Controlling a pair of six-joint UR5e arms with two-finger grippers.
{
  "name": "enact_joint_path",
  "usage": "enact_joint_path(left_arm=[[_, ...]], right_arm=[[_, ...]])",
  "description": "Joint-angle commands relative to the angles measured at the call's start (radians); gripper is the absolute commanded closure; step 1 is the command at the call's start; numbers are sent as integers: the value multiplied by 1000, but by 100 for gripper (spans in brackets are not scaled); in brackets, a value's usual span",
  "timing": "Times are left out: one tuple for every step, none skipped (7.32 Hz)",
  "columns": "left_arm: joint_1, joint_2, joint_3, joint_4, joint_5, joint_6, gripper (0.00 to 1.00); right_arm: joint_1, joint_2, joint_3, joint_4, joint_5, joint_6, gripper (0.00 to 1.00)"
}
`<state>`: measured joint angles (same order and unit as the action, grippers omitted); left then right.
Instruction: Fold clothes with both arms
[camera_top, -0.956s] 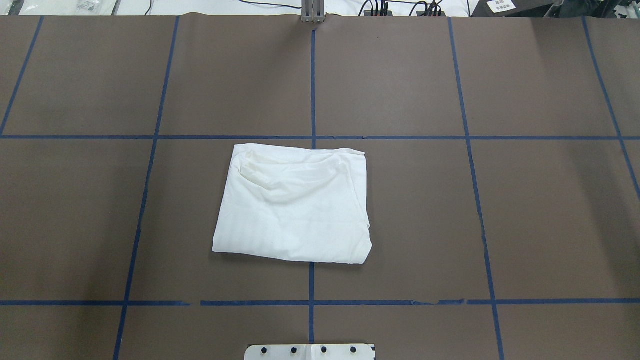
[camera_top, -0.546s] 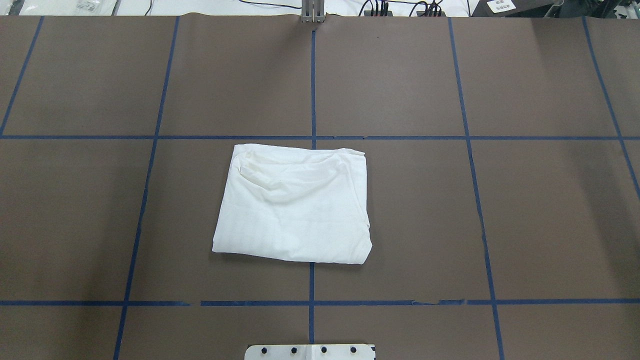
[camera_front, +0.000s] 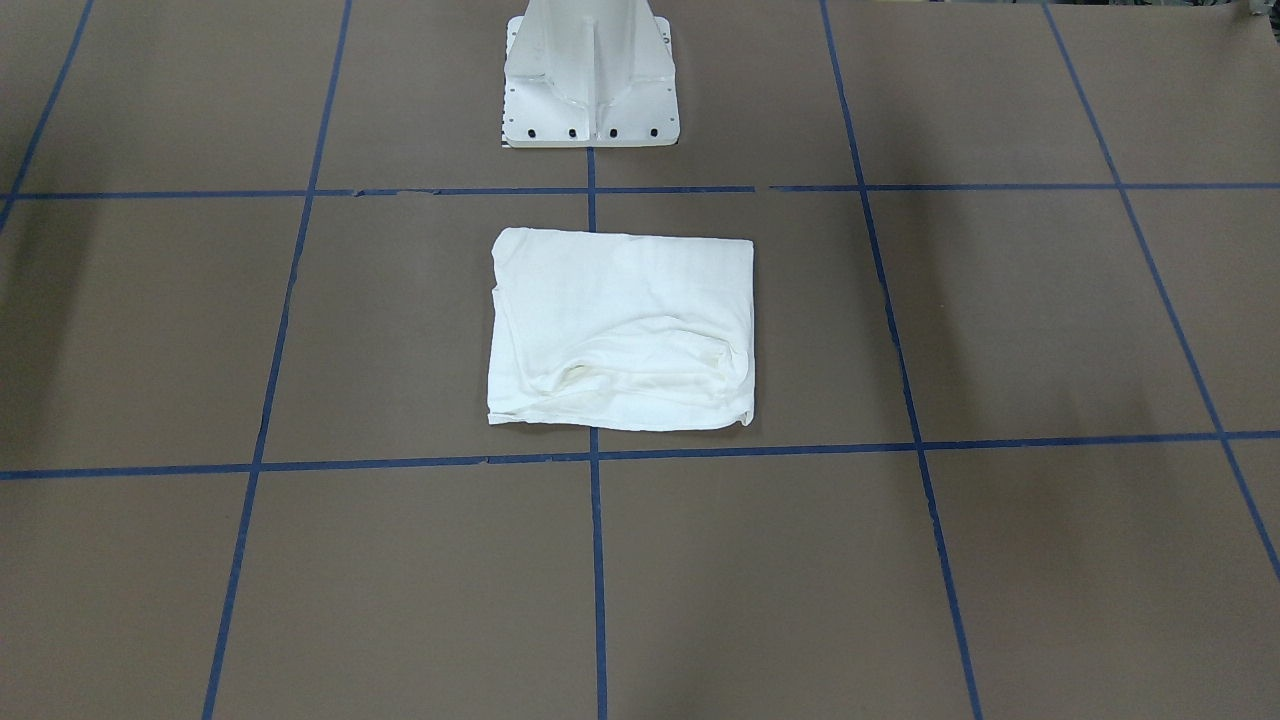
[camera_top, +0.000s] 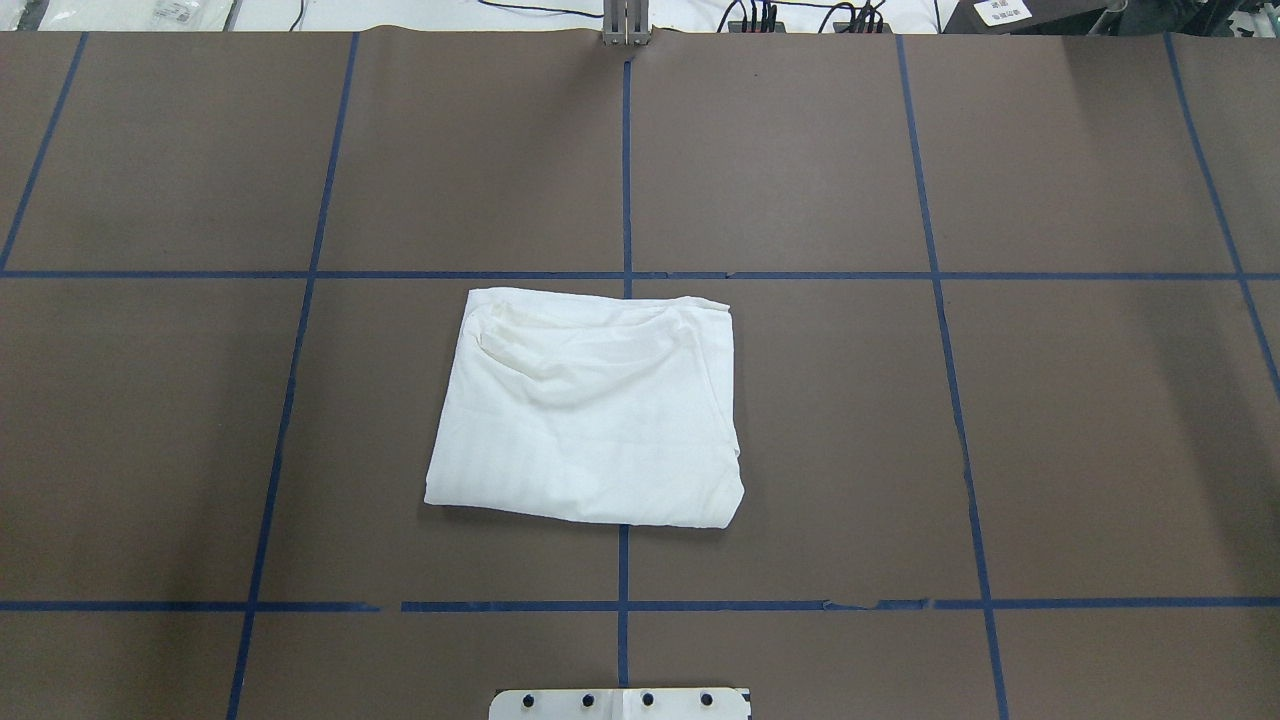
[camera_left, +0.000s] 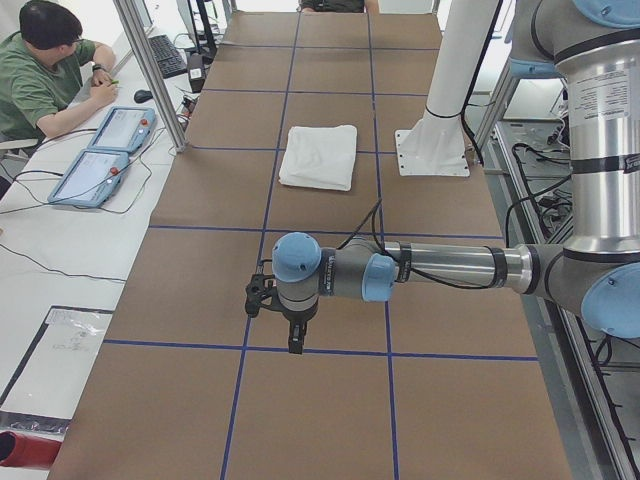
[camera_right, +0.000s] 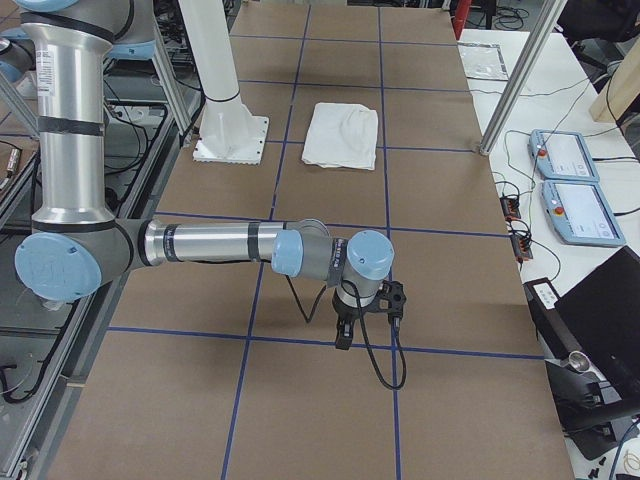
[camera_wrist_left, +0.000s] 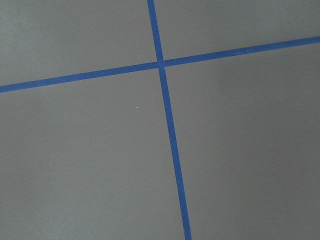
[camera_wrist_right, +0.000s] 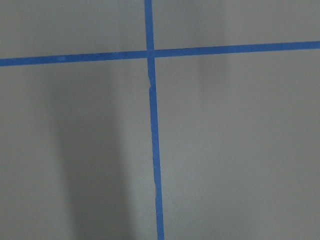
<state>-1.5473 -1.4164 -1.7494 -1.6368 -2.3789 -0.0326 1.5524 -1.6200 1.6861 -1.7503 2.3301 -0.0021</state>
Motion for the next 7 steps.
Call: enact_joint_path(left_arm=[[0,-1,2,0,-2,-10,0],[1,-1,2,-2,-2,-10,0],[1,-3,5,-2,-2,-10,0],[1,-3,7,-2,-2,-9,0],[1,-3,7,-2,-2,-9,0],[1,-1,8,-2,-2,-9,0],[0,-1,10,-2,-3,-9,0]], right_arm=[[0,3,1,0,0,1,0],[0,3,0,0,14,1,0],[0,3,0,0,14,-1,0],[0,3,-2,0,14,-1,0],[0,3,-3,0,15,-1,0],[0,3,-5,0,14,-3,0],[0,5,-5,0,15,-1,0]])
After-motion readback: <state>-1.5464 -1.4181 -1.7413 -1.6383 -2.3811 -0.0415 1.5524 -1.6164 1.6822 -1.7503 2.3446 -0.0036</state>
